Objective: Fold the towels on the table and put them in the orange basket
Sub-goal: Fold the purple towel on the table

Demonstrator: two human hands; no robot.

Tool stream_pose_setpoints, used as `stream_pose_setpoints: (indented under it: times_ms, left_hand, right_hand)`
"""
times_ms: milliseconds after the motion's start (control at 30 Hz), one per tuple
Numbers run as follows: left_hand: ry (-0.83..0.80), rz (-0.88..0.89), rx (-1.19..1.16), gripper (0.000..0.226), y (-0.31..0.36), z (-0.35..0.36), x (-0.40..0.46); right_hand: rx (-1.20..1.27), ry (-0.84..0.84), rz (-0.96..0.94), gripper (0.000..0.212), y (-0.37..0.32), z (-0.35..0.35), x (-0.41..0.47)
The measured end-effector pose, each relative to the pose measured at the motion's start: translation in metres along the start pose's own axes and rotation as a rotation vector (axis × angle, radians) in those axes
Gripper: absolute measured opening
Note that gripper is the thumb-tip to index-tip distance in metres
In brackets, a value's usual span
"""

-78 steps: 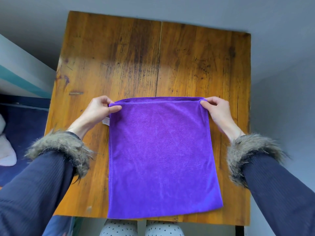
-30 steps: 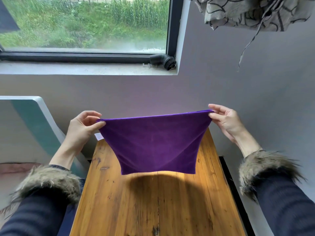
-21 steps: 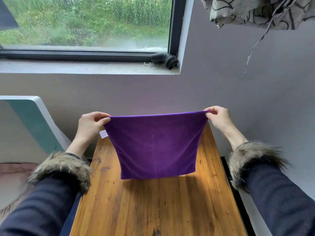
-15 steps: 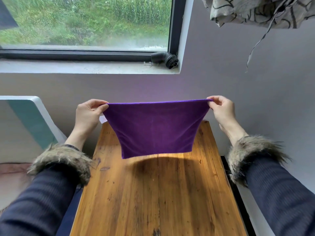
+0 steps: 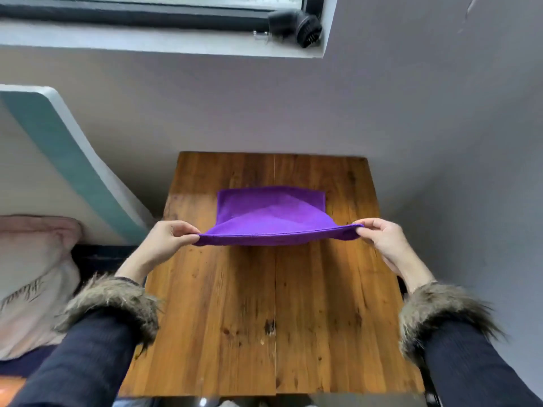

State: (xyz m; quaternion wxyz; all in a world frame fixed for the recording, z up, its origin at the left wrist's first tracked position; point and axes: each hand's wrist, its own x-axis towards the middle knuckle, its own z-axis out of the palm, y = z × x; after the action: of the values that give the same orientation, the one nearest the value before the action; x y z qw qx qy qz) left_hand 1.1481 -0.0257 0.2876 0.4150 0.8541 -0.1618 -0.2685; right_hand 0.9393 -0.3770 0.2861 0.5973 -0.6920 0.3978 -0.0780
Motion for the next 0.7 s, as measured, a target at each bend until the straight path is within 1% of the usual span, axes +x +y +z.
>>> stream_pose_setpoints:
  times_ms: [67, 167, 267, 333, 433, 567, 700]
  left_hand:
    - [-0.091, -0.103, 0.020, 0.016, -0.023, 0.017, -0.012]
    - [-0.190, -0.219, 0.046, 0.014, -0.051, 0.036, -0.025]
    - [-0.218, -0.264, 0.046, 0.010, -0.065, 0.044, -0.031]
    - [-0.201, -0.268, 0.056, 0.008, -0.069, 0.045, -0.029]
    - [-0.126, -0.233, 0.051, 0.006, -0.067, 0.044, -0.022]
    - [-0.014, -0.159, 0.024, 0.012, -0.060, 0.044, -0.005]
    - [0.068, -0.146, 0.003, 0.005, -0.055, 0.047, 0.018]
  right_hand:
    - [-0.032, -0.034, 0.153, 0.016, 0.031, 0.004, -0.013]
    - [-0.015, -0.084, 0.368, 0.016, 0.064, 0.009, -0.030]
    - [0.020, -0.112, 0.496, 0.015, 0.080, 0.008, -0.037]
    - [0.041, -0.128, 0.512, 0.014, 0.081, 0.006, -0.037]
    - [0.108, -0.125, 0.492, 0.011, 0.075, 0.007, -0.033]
    - [0.148, -0.074, 0.428, 0.015, 0.067, 0.016, -0.014]
    - [0.156, -0.004, 0.359, 0.015, 0.066, 0.026, 0.010]
